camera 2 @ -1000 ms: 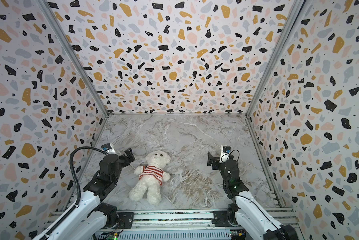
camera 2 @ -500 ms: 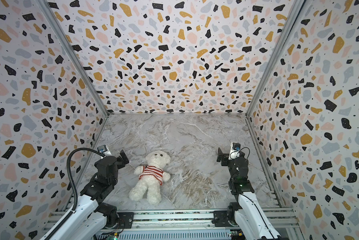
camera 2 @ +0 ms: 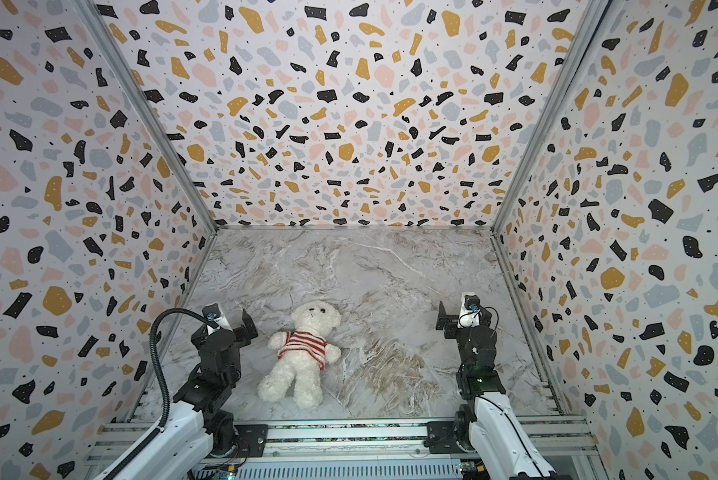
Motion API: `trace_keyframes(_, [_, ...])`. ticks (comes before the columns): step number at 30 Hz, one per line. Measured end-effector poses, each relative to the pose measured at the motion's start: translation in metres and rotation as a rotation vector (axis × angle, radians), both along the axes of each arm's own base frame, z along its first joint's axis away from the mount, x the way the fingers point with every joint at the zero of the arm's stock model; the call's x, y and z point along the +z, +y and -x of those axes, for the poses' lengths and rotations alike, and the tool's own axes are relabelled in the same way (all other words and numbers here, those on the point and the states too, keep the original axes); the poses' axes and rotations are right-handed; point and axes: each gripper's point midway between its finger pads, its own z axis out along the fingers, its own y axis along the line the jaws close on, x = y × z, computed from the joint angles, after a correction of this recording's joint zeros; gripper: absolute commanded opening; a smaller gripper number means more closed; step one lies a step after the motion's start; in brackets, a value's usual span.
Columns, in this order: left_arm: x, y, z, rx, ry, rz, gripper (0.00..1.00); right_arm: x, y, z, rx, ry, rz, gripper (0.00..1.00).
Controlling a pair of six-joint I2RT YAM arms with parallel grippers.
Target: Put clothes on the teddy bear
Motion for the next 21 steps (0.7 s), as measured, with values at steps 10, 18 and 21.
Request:
trace_keyframes(10, [-0.022, 0.006, 0.000, 0.030, 0.003, -0.043, 1.00, -0.038, -0.003, -0.009, -0.015, 0.068, -0.002, 0.99])
trace_keyframes(18, [-0.007, 0.010, -0.005, 0.042, -0.072, -0.066, 1.00, -0.047, -0.001, -0.019, -0.011, 0.077, -0.002, 0.99])
trace_keyframes(21, [-0.008, 0.014, -0.009, 0.055, -0.069, -0.077, 1.00, -0.043, -0.001, -0.026, -0.008, 0.065, -0.003, 0.99])
